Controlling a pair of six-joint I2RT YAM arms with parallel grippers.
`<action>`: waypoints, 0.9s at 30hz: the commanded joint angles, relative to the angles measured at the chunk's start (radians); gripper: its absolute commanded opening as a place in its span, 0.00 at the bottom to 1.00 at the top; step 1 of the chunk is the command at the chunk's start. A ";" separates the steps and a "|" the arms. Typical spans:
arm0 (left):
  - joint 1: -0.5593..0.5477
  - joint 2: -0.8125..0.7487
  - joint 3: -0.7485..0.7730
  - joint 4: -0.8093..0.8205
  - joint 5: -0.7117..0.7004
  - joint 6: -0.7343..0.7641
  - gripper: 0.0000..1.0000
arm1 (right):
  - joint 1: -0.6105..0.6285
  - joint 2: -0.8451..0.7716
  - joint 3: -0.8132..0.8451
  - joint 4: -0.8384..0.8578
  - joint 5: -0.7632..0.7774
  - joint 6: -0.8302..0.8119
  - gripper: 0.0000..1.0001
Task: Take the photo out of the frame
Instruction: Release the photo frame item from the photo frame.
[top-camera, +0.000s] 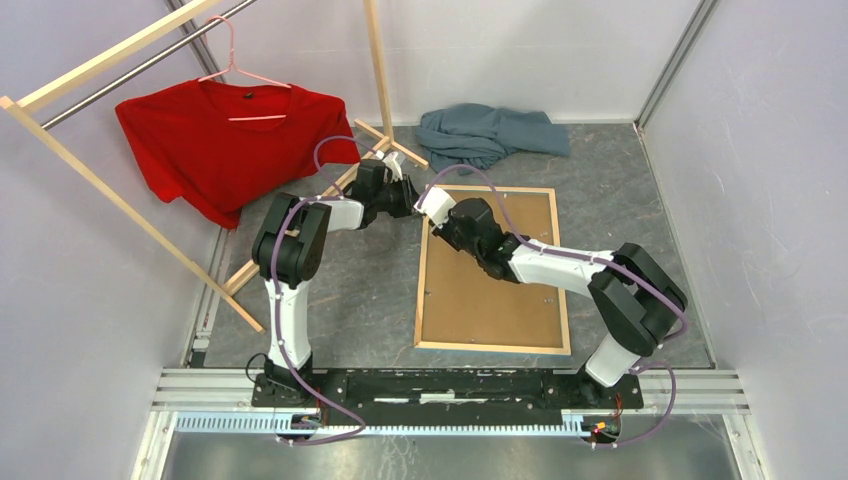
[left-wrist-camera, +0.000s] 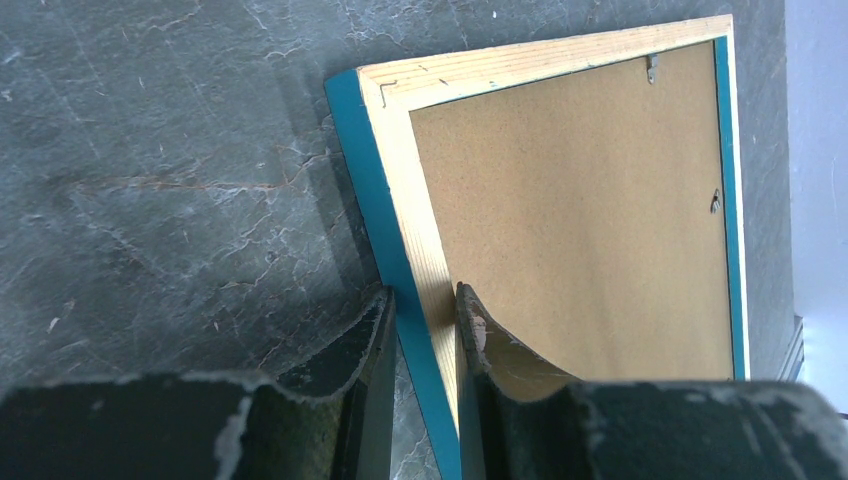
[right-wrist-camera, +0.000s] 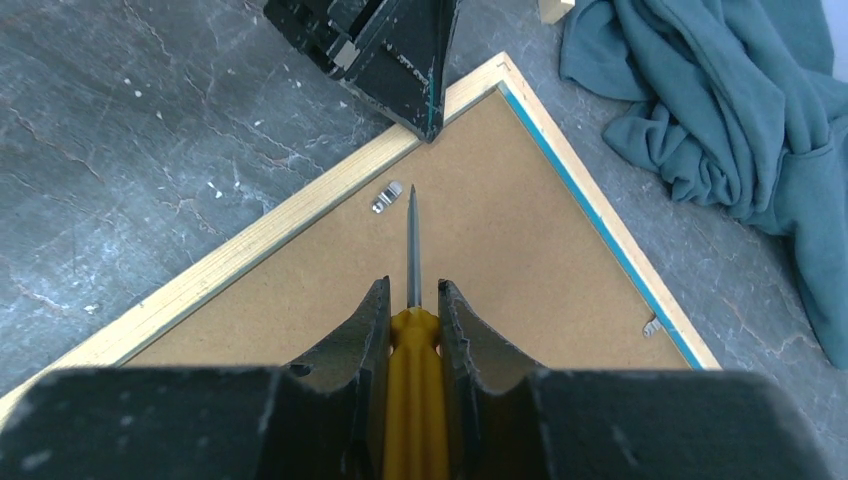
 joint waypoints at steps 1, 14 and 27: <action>-0.006 0.063 -0.002 -0.085 0.010 -0.022 0.21 | -0.003 -0.049 0.022 0.026 -0.025 0.007 0.00; -0.006 0.064 -0.001 -0.088 0.012 -0.018 0.21 | -0.002 0.037 0.094 -0.033 -0.074 -0.015 0.00; -0.005 0.063 -0.001 -0.090 0.011 -0.018 0.21 | -0.004 0.080 0.082 -0.020 -0.023 -0.025 0.00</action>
